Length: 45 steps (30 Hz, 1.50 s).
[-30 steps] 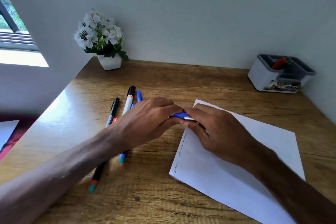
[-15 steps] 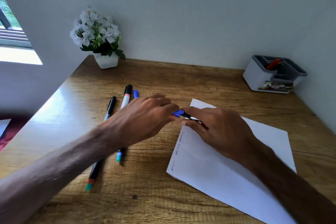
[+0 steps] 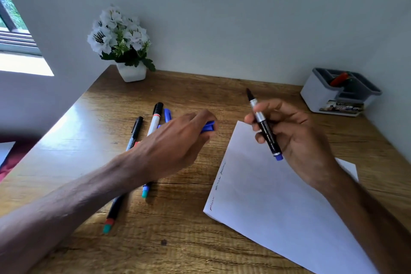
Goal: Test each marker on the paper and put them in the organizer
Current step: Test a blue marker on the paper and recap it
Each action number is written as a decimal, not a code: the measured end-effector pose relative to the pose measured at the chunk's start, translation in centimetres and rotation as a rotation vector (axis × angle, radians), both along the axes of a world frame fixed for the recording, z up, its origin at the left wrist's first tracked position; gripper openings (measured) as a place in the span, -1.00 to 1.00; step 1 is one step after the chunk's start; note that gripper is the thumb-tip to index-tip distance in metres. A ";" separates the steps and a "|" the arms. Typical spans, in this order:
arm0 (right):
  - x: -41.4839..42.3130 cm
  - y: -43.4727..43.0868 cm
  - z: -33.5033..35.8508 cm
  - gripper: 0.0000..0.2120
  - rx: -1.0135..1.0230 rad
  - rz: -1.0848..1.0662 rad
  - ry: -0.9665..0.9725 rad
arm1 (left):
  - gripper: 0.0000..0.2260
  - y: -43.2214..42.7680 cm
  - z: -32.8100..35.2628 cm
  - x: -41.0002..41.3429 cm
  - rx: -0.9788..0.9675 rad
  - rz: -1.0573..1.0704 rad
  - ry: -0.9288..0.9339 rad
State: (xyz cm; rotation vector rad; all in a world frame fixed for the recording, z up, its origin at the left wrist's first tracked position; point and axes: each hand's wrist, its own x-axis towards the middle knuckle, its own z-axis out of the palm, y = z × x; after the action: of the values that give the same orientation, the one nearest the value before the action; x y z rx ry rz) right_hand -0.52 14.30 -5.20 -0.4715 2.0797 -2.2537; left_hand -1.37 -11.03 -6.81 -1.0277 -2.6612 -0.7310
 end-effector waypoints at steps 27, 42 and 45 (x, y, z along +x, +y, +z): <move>0.8 0.2 -0.5 -0.91 0.162 0.123 -0.133 | -0.23 1.1 1.3 1.7 -0.250 -0.053 -0.383; 1.8 -2.2 -3.0 -0.95 0.456 0.094 0.265 | -0.23 1.0 0.7 1.5 -0.227 -0.047 -0.314; 1.8 -2.2 -3.0 -0.95 0.483 0.085 0.288 | -0.23 1.0 0.7 1.5 -0.239 -0.048 -0.322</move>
State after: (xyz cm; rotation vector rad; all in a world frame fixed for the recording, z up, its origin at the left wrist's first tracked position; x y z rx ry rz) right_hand 1.27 12.11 -8.19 -0.8621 2.5693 -1.6278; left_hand 0.16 -9.99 -6.06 -1.1172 -3.0714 -0.6457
